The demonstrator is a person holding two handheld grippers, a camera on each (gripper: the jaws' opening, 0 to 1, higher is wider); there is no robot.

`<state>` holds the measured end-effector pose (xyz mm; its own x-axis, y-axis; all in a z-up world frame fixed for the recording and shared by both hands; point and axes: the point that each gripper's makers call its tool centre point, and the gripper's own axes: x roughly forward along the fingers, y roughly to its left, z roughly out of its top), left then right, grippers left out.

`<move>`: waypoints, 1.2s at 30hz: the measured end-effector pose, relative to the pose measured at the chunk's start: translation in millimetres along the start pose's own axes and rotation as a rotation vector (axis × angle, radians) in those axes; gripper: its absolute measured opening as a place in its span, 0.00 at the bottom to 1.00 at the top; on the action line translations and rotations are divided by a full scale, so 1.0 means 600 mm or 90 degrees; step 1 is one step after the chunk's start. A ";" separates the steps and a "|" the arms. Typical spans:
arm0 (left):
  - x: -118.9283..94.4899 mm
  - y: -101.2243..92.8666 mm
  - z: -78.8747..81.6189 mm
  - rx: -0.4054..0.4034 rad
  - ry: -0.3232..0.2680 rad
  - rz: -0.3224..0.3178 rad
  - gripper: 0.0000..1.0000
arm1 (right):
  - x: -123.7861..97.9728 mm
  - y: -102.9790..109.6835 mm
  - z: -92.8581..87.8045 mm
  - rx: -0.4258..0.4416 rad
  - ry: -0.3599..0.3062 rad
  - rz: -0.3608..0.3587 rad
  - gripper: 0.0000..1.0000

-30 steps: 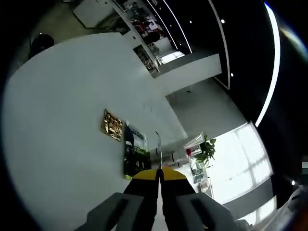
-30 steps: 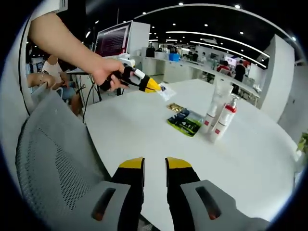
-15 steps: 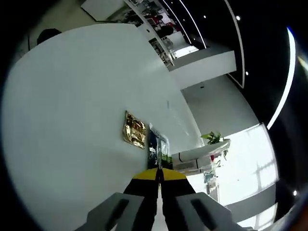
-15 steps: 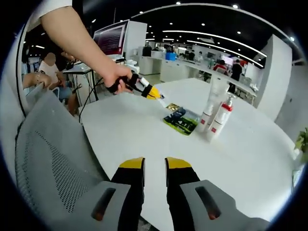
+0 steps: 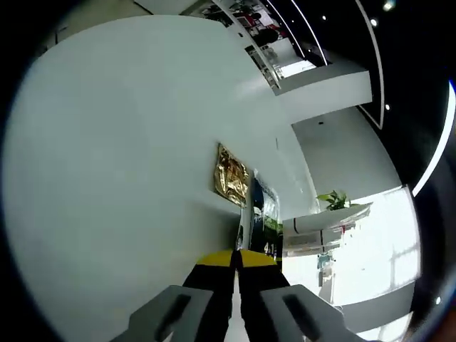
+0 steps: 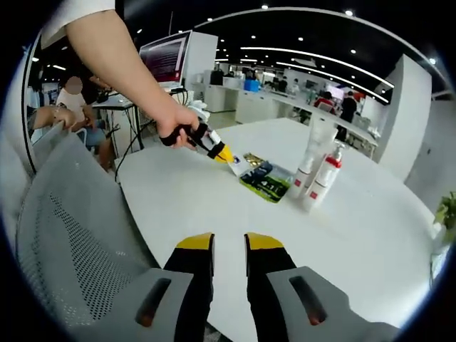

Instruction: Arrange the skincare products in the storage area until every visible bottle or jar stands upright without overlapping.

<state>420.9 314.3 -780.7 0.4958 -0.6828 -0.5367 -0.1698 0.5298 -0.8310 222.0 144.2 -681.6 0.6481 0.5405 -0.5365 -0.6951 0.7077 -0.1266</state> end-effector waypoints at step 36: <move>-0.039 0.029 0.017 0.110 0.003 0.138 0.19 | -0.002 -0.003 0.005 -0.012 -0.010 -0.010 0.16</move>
<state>414.8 344.6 -781.2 0.4596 -0.5463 -0.7002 -0.1228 0.7417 -0.6593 223.8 143.6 -678.1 0.6633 0.5366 -0.5216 -0.6905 0.7076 -0.1502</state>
